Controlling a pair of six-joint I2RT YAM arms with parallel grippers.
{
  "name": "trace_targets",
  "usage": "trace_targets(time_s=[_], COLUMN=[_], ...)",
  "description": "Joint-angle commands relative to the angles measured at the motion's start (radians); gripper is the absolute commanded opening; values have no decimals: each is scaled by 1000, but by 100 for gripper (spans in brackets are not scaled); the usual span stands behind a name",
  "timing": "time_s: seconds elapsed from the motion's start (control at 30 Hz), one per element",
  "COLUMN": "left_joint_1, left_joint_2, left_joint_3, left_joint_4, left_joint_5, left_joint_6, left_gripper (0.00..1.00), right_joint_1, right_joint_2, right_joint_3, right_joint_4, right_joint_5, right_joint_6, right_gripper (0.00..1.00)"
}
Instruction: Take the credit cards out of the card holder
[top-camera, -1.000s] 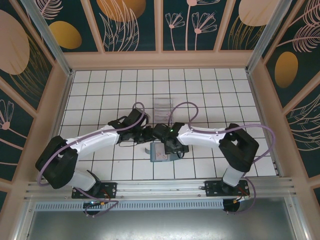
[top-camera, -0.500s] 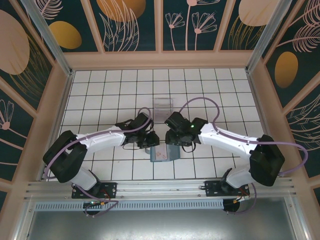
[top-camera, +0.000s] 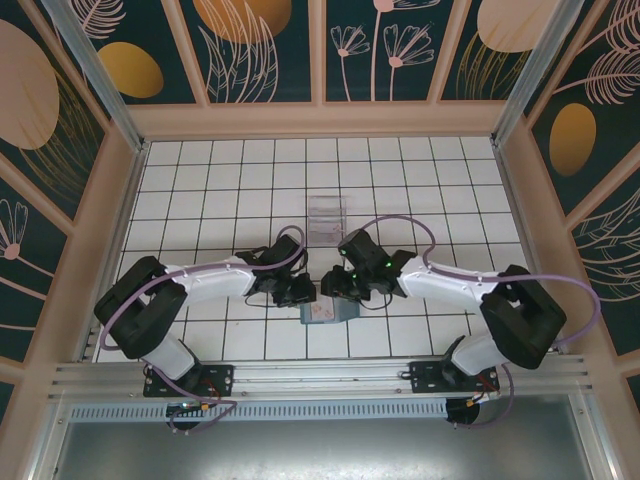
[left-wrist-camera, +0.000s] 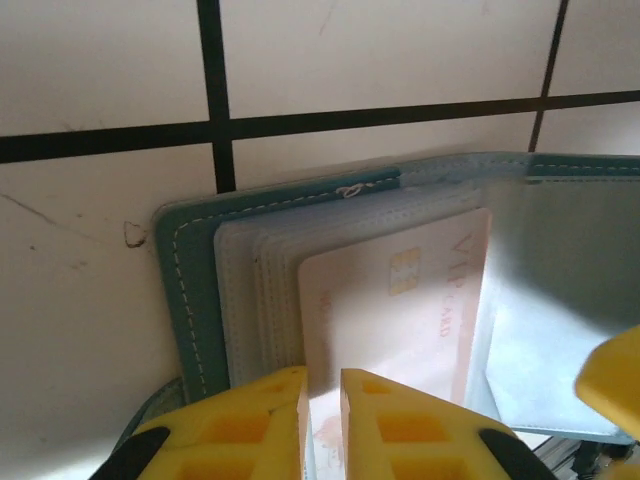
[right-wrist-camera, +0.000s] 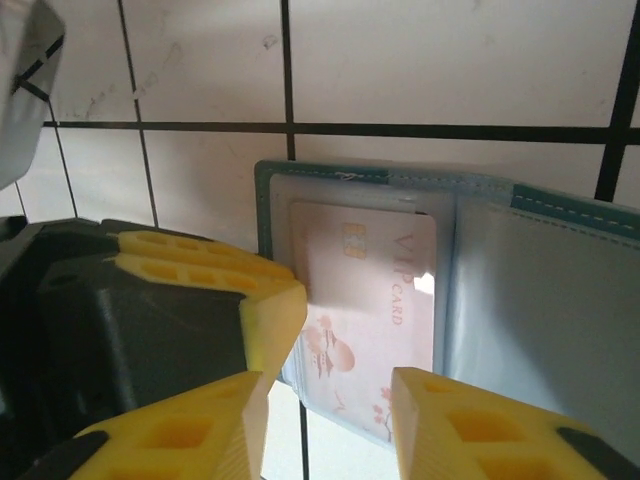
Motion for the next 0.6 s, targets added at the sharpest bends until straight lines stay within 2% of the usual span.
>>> trace_targets(time_s=[0.0, 0.23, 0.57], left_joint_1=[-7, -6, -7], left_joint_2=[20, 48, 46], left_joint_3=[-10, -4, -12], left_joint_4=[6, -7, -17], left_joint_5=[1, 0, -11], left_joint_6=[8, 26, 28], left_gripper=[17, 17, 16], right_joint_1=[-9, -19, -29], right_joint_2=[38, 64, 86], right_joint_3=[-24, -48, -69], right_joint_4=[49, 66, 80], right_joint_5=[-21, -2, 4], right_joint_6=[-19, -36, -48], right_gripper=[30, 24, 20])
